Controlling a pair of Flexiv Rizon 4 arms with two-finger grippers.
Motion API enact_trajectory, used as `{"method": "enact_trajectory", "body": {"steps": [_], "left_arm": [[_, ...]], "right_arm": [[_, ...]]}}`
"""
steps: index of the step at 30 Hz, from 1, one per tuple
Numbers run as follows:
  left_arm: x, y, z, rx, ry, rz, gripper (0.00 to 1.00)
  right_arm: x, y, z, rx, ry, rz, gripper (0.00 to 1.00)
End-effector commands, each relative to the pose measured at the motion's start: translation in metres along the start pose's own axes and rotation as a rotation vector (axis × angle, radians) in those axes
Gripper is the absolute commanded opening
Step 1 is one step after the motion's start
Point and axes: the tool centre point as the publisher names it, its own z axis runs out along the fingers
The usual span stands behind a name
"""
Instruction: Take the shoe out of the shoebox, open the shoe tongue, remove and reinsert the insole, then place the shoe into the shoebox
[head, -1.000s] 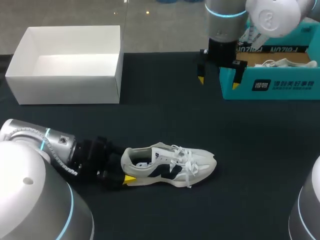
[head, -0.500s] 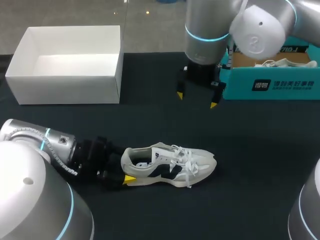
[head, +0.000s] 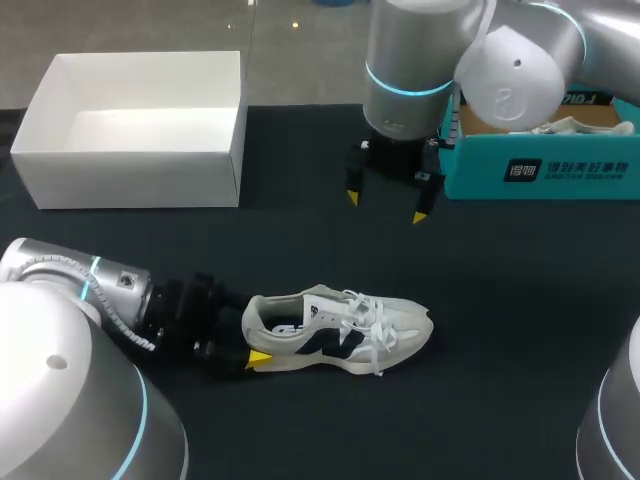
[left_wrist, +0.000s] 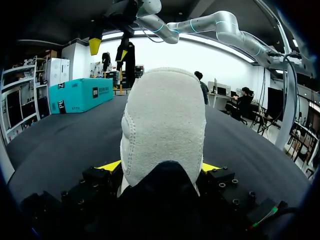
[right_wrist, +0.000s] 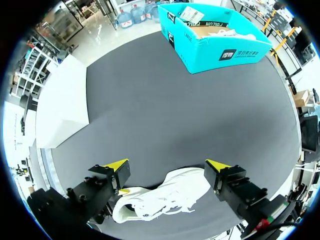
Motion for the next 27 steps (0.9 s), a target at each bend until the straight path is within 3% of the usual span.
{"method": "enact_trajectory", "body": {"steps": [1, 7, 12, 27], "left_arm": [[0.002, 0.003, 0.002, -0.001, -0.003, 0.000, 0.00], [0.002, 0.003, 0.002, -0.001, -0.003, 0.000, 0.00], [0.002, 0.003, 0.002, -0.001, -0.003, 0.000, 0.00], [0.002, 0.003, 0.002, -0.001, -0.003, 0.000, 0.00]], "right_arm": [[0.001, 0.000, 0.001, 0.000, 0.001, 0.000, 1.00], [0.001, 0.000, 0.001, 0.000, 0.001, 0.000, 1.00], [0.005, -0.022, 0.015, 0.017, -0.018, -0.031, 1.00], [0.011, -0.086, 0.022, 0.001, -0.111, -0.087, 1.00]]}}
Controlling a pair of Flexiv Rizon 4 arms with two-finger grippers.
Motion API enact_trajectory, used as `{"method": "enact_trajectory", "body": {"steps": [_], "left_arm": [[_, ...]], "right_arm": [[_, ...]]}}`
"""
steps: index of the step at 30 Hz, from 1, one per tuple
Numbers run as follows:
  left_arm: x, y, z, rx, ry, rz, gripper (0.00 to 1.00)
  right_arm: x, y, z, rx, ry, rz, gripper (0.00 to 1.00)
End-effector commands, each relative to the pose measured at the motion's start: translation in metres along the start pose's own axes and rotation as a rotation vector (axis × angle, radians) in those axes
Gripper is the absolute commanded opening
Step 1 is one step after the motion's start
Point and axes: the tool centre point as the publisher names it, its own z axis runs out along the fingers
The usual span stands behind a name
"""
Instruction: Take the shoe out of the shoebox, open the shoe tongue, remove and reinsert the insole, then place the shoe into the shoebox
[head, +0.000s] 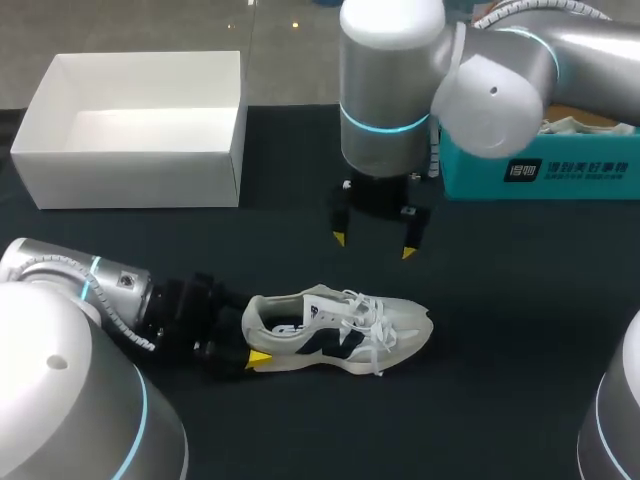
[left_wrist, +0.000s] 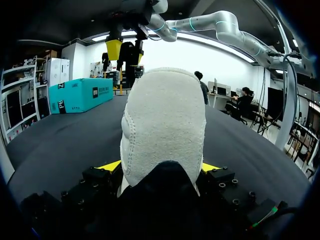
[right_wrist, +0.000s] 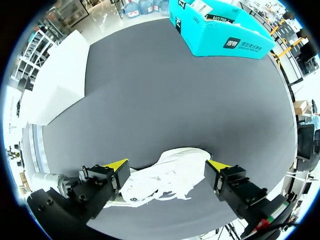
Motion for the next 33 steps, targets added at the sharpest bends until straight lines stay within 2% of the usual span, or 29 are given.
{"method": "enact_trajectory", "body": {"steps": [1, 9, 17, 29, 33], "left_arm": [[0.002, 0.003, 0.002, -0.001, -0.002, 0.000, 0.00], [0.002, 0.003, 0.002, -0.001, -0.002, 0.000, 0.00], [0.002, 0.003, 0.002, -0.001, -0.002, 0.000, 0.00], [0.002, 0.003, 0.002, -0.001, -0.002, 0.000, 0.00], [0.002, 0.003, 0.002, -0.001, -0.002, 0.000, 0.00]], "right_arm": [[0.019, -0.024, 0.010, -0.038, -0.084, 0.015, 1.00], [0.038, -0.051, 0.023, -0.035, -0.118, -0.014, 1.00], [0.044, -0.073, 0.025, -0.049, -0.160, -0.025, 1.00], [0.057, -0.090, 0.037, -0.070, -0.225, -0.020, 1.00], [0.058, -0.094, 0.045, -0.073, -0.283, 0.002, 1.00]]}}
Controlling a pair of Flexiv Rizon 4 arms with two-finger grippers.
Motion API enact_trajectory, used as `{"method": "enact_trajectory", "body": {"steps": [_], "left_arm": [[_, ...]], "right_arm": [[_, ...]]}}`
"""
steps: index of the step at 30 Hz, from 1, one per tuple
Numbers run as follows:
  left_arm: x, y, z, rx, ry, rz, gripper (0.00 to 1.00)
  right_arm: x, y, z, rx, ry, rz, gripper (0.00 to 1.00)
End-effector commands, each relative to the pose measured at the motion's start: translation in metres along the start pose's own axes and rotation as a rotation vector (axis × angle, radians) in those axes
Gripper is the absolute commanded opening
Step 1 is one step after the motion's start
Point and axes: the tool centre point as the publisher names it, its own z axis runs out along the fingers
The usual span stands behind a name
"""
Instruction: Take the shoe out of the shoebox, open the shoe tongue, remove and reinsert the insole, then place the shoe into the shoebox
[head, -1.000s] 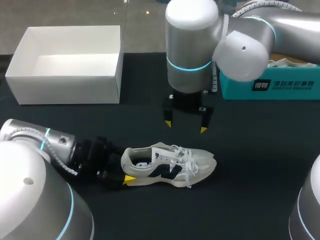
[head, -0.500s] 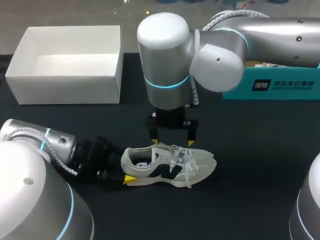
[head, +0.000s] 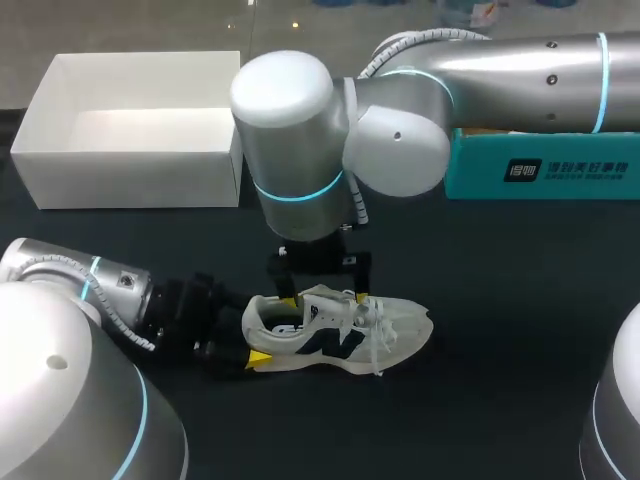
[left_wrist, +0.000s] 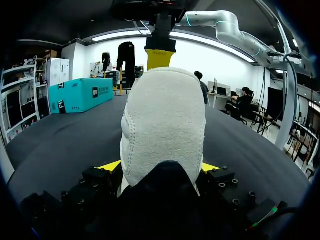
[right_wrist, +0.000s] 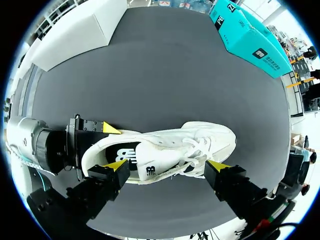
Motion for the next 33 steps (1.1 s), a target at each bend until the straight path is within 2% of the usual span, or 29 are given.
{"method": "enact_trajectory", "body": {"steps": [1, 8, 17, 18, 20, 22, 25, 26, 27, 33], "left_arm": [[0.002, 0.003, 0.002, -0.001, -0.002, 0.000, 0.00], [0.002, 0.003, 0.002, -0.001, -0.002, 0.000, 0.00], [0.002, 0.003, 0.002, -0.001, -0.002, 0.000, 0.00], [0.002, 0.003, 0.002, -0.001, -0.002, 0.000, 0.00], [0.002, 0.003, 0.002, -0.001, -0.002, 0.000, 0.00], [0.002, 0.003, 0.002, -0.001, -0.002, 0.000, 0.00], [0.002, 0.003, 0.002, -0.001, -0.002, 0.000, 0.00], [0.002, 0.003, 0.002, -0.001, -0.002, 0.000, 0.00], [0.002, 0.003, 0.002, -0.001, -0.002, 0.000, 0.00], [0.002, 0.003, 0.002, -0.001, -0.002, 0.000, 0.00]], "right_arm": [[0.016, -0.010, 0.009, -0.052, -0.196, 0.281, 1.00], [0.016, -0.018, 0.017, -0.031, -0.303, 0.336, 1.00], [0.003, -0.018, 0.029, -0.010, -0.296, 0.392, 1.00], [0.002, -0.017, 0.029, -0.009, -0.294, 0.396, 0.94], [0.001, -0.014, 0.028, -0.013, -0.292, 0.402, 0.91], [0.000, -0.012, 0.026, -0.020, -0.289, 0.409, 0.79], [-0.002, -0.008, 0.026, -0.022, -0.283, 0.423, 0.70], [-0.002, -0.007, 0.026, -0.019, -0.283, 0.431, 0.56], [-0.002, -0.006, 0.025, -0.015, -0.283, 0.441, 0.48], [-0.002, -0.005, 0.020, 0.029, -0.288, 0.498, 0.42]]}}
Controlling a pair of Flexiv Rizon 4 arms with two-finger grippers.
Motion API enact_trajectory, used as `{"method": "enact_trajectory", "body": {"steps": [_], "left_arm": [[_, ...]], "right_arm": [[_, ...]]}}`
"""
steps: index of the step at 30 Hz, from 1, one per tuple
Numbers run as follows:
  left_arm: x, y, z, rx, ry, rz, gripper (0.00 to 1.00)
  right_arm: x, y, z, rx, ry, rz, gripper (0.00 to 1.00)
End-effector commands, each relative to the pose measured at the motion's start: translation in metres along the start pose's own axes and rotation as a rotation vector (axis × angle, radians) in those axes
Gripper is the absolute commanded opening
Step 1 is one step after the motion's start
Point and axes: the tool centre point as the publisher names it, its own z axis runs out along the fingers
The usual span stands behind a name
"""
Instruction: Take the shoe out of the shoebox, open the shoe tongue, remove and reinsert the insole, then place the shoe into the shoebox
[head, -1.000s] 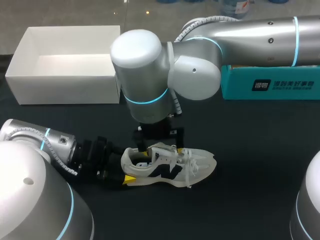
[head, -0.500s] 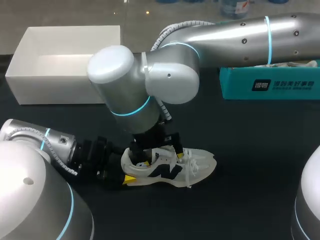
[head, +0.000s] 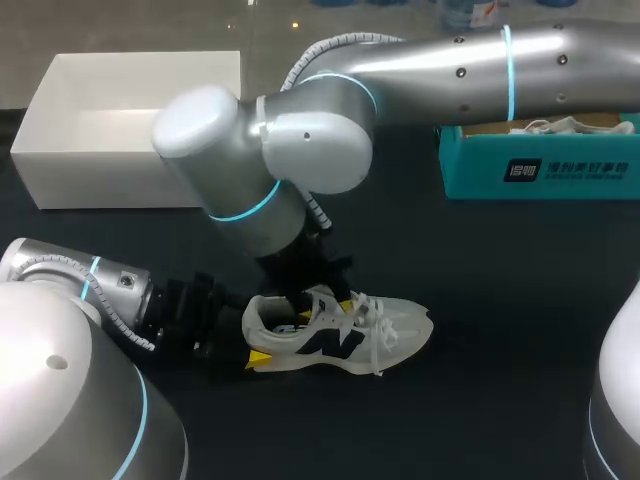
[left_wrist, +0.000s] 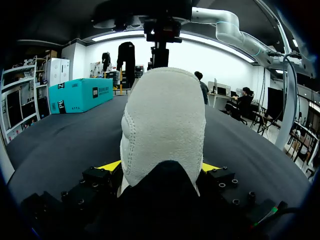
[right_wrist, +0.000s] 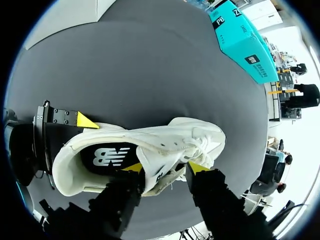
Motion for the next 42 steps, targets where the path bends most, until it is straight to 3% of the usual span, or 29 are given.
{"method": "enact_trajectory", "body": {"steps": [1, 3, 7, 8, 9, 29, 42], "left_arm": [[0.002, 0.003, 0.002, -0.001, -0.002, 0.000, 0.00], [0.002, 0.003, 0.002, -0.001, -0.002, 0.000, 0.00], [0.002, 0.003, 0.002, -0.001, -0.002, 0.000, 0.00], [0.002, 0.003, 0.002, -0.001, -0.002, 0.000, 0.00], [0.002, 0.003, 0.002, -0.001, -0.002, 0.000, 0.00], [0.002, 0.003, 0.002, -0.001, -0.002, 0.000, 0.00], [0.002, 0.003, 0.002, -0.001, -0.002, 0.000, 0.00]], "right_arm": [[0.001, -0.003, -0.003, 0.033, -0.004, 0.555, 0.42], [-0.003, -0.003, -0.004, 0.046, -0.001, 0.578, 0.40], [-0.015, -0.001, -0.005, 0.069, 0.002, 0.604, 0.27], [-0.017, -0.001, -0.005, 0.070, 0.002, 0.612, 0.10], [-0.021, 0.000, -0.006, 0.074, 0.019, 0.618, 0.00], [-0.085, -0.010, 0.012, 0.080, 0.108, 0.727, 0.00], [-0.085, -0.007, 0.055, 0.165, 0.083, 0.749, 0.00]]}}
